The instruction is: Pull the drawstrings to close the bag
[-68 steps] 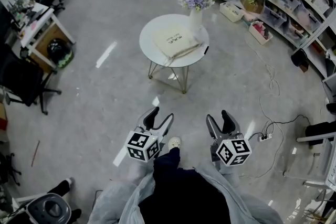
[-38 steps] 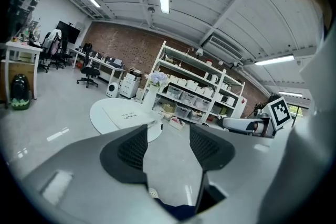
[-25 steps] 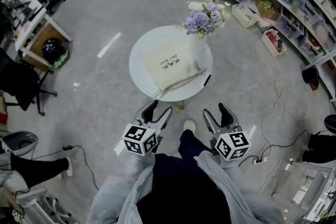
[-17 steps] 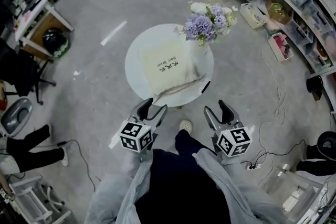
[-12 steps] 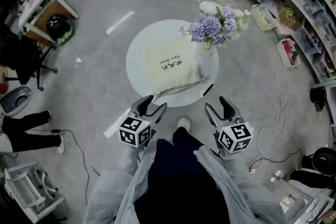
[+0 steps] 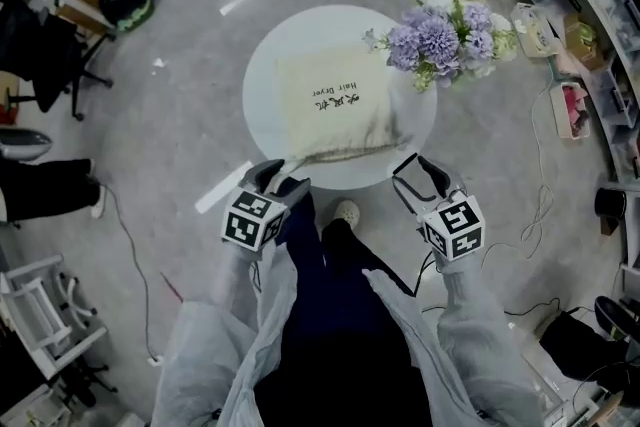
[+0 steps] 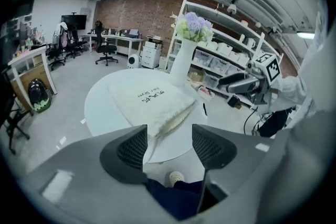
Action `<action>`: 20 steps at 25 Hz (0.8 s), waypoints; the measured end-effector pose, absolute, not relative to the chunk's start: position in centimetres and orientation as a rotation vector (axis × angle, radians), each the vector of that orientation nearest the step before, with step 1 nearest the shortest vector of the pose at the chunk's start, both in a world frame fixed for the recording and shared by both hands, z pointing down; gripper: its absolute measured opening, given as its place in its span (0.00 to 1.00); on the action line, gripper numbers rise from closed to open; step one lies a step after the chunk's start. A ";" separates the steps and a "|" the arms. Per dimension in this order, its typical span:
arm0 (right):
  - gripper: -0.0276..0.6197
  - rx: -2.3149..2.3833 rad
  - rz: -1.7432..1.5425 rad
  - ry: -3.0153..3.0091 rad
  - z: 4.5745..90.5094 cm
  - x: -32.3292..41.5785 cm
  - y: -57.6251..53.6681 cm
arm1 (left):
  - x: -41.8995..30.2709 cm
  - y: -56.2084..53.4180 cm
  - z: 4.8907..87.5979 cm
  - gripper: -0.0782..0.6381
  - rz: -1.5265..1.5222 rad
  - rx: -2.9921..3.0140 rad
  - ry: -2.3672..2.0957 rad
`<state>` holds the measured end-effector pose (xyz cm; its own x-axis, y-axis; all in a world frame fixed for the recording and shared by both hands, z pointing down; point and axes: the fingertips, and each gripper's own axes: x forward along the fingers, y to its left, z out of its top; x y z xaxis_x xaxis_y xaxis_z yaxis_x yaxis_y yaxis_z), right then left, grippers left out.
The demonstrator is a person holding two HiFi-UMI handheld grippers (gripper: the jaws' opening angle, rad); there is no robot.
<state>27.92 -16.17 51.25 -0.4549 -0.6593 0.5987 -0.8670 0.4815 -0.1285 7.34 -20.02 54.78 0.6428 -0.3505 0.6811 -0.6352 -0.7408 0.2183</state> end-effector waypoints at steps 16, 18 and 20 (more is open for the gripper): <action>0.45 0.621 0.127 -2.032 57.2 28.2 -19.4 | 6.0 -22.0 59.1 0.49 1.137 2.368 -0.636; 0.45 0.553 0.065 -1.988 58.0 28.3 -20.0 | 6.0 -21.9 59.4 0.47 1.143 2.359 -0.571; 0.45 0.507 0.039 -1.955 58.6 28.4 -20.6 | 6.0 -21.9 59.7 0.45 1.160 2.353 -0.526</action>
<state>28.36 -20.60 58.61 -0.3442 -0.3310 0.8786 -0.3656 0.9092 0.1993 6.00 -21.95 59.70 0.5709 -0.1328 0.8102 -0.5220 -0.8204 0.2334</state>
